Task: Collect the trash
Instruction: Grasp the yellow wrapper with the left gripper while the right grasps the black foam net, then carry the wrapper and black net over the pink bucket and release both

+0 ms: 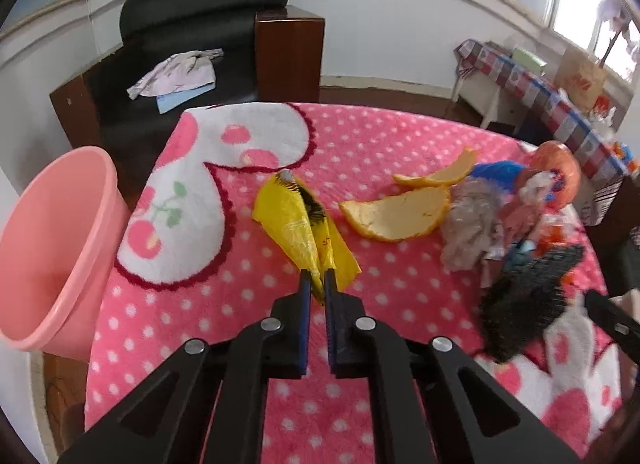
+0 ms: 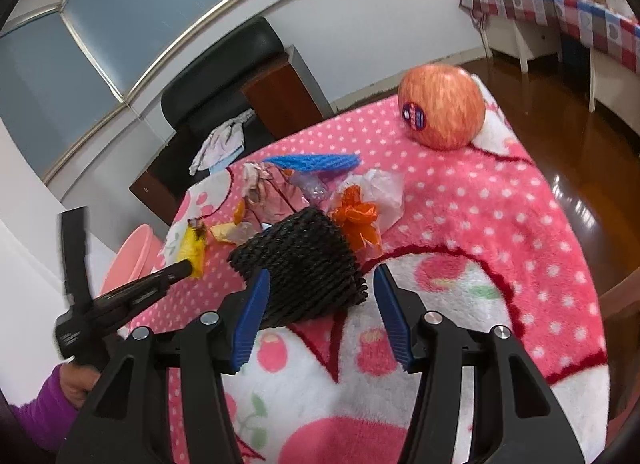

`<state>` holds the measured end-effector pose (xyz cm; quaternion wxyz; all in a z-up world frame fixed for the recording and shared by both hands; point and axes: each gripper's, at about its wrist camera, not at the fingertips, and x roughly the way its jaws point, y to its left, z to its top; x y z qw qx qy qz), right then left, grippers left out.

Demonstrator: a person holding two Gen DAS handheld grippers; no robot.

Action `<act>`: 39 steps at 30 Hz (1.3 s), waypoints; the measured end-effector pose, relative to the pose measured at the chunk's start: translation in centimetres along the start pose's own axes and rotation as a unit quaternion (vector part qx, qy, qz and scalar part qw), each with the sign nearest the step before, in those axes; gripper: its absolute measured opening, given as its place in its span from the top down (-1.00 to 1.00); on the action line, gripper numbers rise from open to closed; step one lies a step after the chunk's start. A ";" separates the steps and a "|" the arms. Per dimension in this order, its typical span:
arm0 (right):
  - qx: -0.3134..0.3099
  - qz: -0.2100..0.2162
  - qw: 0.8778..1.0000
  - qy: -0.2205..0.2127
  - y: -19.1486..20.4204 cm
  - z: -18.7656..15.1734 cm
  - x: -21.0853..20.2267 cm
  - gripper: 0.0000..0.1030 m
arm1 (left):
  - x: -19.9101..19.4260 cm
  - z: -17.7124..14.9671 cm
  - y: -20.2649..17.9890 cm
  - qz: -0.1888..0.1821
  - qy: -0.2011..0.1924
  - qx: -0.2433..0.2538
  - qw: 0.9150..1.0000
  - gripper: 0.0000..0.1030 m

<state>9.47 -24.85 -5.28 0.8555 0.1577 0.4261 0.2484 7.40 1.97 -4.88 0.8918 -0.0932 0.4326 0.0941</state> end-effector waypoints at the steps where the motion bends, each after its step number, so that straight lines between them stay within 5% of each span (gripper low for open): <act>1: 0.006 -0.001 1.000 0.006 -0.2 0.2 0.4 -0.07 | -0.5 -0.1 0.1 -0.010 -0.003 -0.001 1.000 0.91; 10: 0.000 -0.015 0.999 0.042 -0.2 0.0 3.3 -0.05 | -4.4 -1.5 0.7 -0.043 -0.032 -0.002 0.999 0.91; 13: -0.005 -0.020 0.998 0.052 0.2 -0.5 3.4 0.60 | -5.2 -1.8 0.7 -0.050 -0.037 0.000 0.998 0.91; 16: -0.005 -0.015 0.999 0.041 0.4 -1.0 2.5 0.77 | -6.0 -2.1 0.9 -0.059 -0.045 0.003 0.997 0.91; 28: -0.016 0.015 0.999 -0.036 3.5 -1.1 -4.3 0.81 | -9.7 -3.2 2.8 -0.063 -0.089 0.008 0.994 0.91; 39: -0.113 0.066 0.990 -0.060 14.4 0.2 -1.6 0.81 | -12.8 -3.6 9.5 -0.013 -0.127 -0.035 0.991 0.91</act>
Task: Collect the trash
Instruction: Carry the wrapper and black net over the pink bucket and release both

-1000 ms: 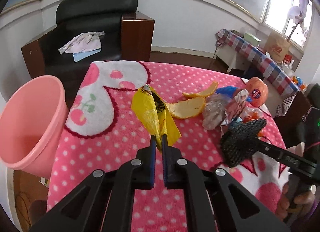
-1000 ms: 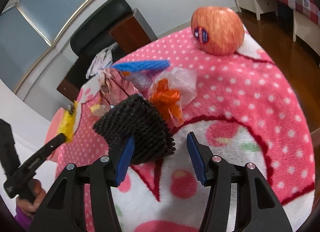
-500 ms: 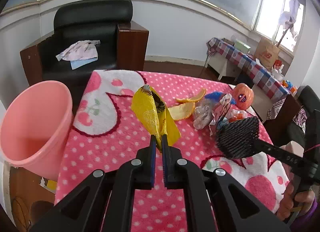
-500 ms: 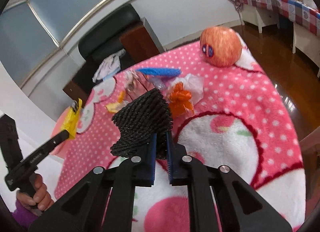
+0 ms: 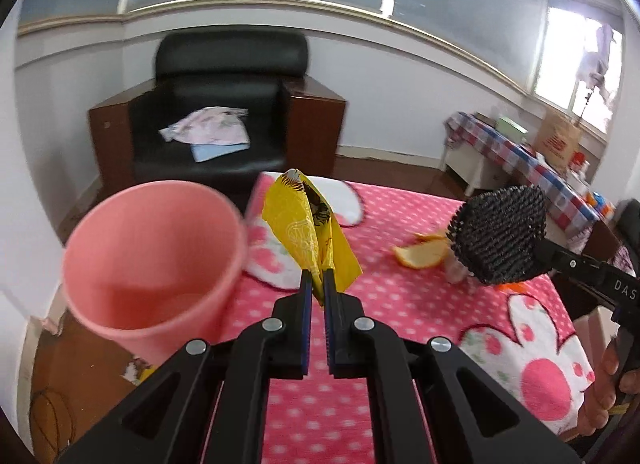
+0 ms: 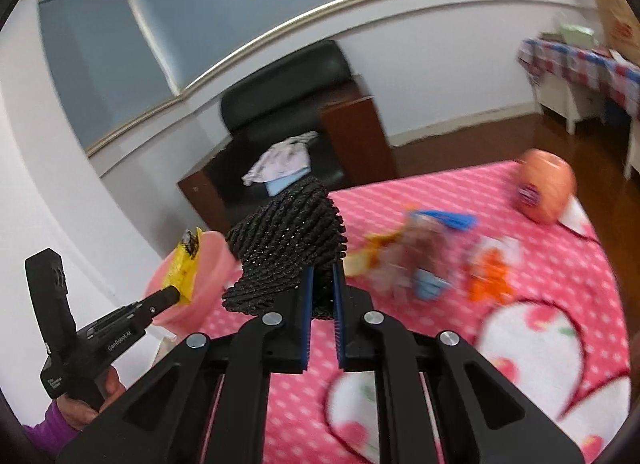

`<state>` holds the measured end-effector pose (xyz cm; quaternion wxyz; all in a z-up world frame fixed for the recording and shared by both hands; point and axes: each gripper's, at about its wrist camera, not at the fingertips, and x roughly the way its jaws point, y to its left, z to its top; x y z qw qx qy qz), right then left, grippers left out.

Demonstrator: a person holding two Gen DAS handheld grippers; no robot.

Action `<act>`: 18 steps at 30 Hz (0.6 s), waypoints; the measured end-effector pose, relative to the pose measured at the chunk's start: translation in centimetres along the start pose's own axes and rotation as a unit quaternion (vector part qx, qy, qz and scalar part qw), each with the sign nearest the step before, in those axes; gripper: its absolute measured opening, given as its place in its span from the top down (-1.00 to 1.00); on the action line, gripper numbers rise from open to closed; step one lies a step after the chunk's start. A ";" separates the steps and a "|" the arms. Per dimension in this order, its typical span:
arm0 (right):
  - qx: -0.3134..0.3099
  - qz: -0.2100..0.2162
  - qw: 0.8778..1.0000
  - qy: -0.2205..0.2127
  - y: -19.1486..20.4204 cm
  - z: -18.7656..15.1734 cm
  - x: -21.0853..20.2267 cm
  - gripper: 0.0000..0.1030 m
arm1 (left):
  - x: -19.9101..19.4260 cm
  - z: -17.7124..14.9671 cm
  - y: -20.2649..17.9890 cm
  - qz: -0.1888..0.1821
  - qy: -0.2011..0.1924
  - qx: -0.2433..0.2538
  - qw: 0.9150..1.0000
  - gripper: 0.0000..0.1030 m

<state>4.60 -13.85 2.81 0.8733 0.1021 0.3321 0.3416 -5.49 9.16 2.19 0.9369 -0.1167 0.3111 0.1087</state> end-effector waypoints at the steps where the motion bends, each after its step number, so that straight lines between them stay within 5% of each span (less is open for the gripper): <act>1: -0.006 0.006 1.000 0.003 0.8 0.2 0.7 0.81 | -0.2 0.1 0.8 0.008 -0.002 -0.004 1.000 0.91; 18: -0.141 0.042 0.987 0.066 14.5 0.4 13.7 0.81 | -0.3 -0.9 12.0 0.098 0.012 -0.064 0.993 0.90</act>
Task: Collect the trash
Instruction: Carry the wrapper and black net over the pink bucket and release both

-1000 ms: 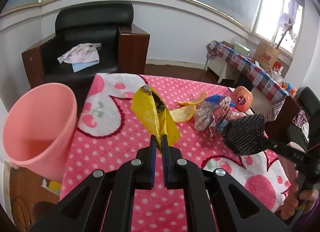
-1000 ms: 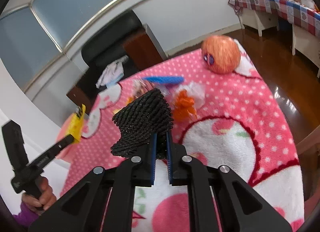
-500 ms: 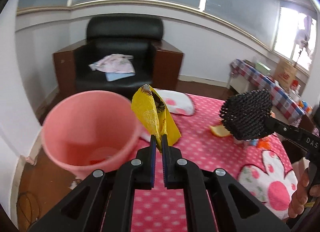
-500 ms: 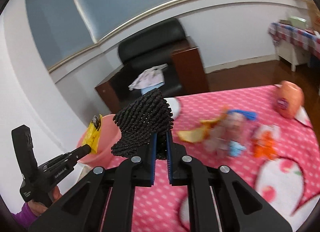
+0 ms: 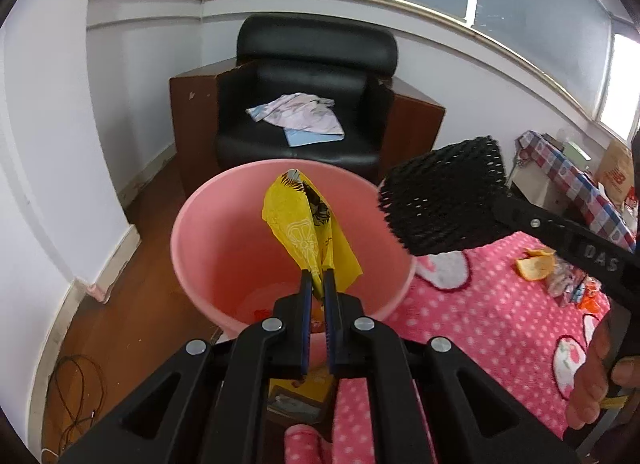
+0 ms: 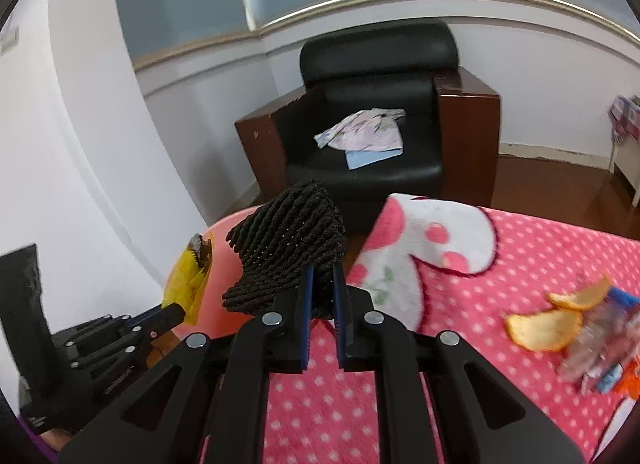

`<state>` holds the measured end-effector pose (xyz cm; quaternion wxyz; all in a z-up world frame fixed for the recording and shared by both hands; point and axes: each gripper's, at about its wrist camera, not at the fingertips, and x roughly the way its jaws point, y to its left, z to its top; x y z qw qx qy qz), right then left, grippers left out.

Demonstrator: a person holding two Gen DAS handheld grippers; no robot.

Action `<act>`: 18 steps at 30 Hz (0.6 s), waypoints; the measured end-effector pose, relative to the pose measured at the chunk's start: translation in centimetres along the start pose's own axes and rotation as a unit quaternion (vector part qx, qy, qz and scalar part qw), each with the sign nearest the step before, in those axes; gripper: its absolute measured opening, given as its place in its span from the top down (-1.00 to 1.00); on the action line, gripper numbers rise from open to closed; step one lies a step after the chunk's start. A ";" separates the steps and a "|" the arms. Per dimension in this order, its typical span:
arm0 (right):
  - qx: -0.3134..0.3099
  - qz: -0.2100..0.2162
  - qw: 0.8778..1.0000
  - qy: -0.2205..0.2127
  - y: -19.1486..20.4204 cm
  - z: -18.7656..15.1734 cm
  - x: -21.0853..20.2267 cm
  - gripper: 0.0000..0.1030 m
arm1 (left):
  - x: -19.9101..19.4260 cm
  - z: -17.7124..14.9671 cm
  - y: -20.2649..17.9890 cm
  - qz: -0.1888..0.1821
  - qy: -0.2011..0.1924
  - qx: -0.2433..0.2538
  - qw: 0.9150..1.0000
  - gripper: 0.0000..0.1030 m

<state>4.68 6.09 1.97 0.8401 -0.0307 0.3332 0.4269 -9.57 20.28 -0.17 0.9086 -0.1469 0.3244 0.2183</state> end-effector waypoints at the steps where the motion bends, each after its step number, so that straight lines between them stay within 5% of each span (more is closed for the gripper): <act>1: -0.003 -0.001 1.000 0.006 0.3 0.1 0.7 0.81 | 0.3 0.0 0.4 0.002 0.002 -0.002 1.000 0.90; 10: -0.008 0.002 0.999 0.039 1.9 -0.1 4.5 0.80 | 2.1 -0.3 1.9 0.008 0.020 -0.009 1.000 0.89; 14: -0.010 0.013 0.998 0.056 2.5 -0.2 5.6 0.65 | 2.4 -0.3 2.1 0.014 0.019 -0.009 1.000 0.80; 18: -0.004 0.030 0.998 0.063 2.7 -0.5 6.0 0.29 | 2.2 -0.3 2.5 0.017 0.014 -0.015 1.000 0.36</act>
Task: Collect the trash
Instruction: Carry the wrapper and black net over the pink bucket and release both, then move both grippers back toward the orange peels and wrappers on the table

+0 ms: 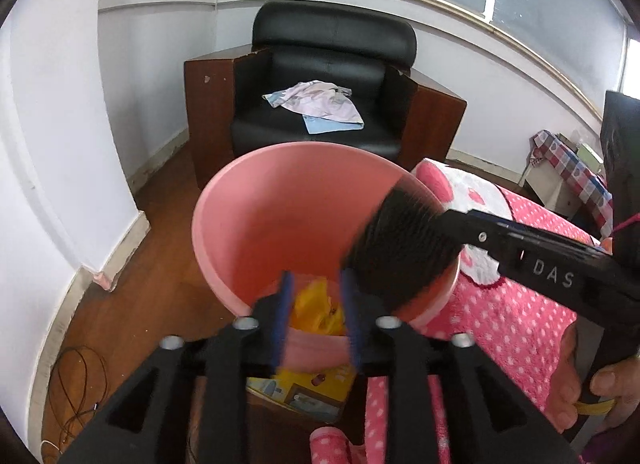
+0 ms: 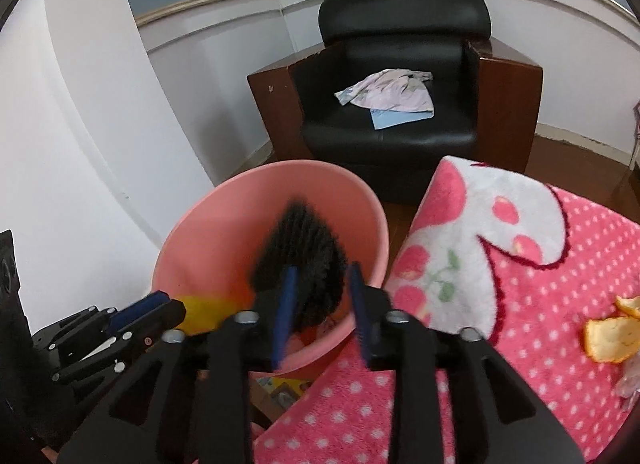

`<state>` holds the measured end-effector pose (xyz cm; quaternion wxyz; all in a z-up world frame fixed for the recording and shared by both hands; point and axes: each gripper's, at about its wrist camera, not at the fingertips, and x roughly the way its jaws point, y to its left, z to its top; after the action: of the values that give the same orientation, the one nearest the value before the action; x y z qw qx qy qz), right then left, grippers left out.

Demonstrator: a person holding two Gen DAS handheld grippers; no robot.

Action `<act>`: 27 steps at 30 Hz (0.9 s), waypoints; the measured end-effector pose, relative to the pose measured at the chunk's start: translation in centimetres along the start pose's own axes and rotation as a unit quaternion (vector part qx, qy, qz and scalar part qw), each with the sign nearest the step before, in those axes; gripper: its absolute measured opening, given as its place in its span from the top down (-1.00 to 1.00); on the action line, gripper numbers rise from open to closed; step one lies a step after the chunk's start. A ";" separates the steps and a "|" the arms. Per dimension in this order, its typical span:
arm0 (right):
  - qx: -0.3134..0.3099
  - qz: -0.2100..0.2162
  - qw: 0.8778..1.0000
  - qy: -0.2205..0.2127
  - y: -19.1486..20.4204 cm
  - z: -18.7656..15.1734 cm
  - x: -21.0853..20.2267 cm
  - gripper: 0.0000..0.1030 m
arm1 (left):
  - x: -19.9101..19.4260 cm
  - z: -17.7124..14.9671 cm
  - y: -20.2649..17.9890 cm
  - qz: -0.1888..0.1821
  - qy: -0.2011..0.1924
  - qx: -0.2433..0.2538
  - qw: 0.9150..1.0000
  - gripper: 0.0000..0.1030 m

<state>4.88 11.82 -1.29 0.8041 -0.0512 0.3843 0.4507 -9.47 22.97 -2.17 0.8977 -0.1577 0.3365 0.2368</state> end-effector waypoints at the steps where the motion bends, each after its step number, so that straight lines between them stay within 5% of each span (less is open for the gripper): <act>1: 0.000 0.002 1.000 0.000 0.1 -0.1 0.0 0.27 | -0.2 0.0 0.1 0.001 -0.004 -0.001 1.000 0.36; 18: 0.015 -0.005 0.999 -0.030 -1.4 -3.6 -6.6 0.26 | -3.0 -0.6 -2.9 -0.030 -0.016 0.019 0.999 -0.04; 27: 0.049 -0.038 0.998 -0.024 -4.7 -7.5 -10.8 0.26 | -3.4 -1.8 -7.4 -0.064 -0.003 0.052 0.997 -0.05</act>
<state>0.99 -1.60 -0.60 0.8309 -0.0154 0.3846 0.4019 -8.80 14.88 -0.24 0.9188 -0.1313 0.3352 0.1619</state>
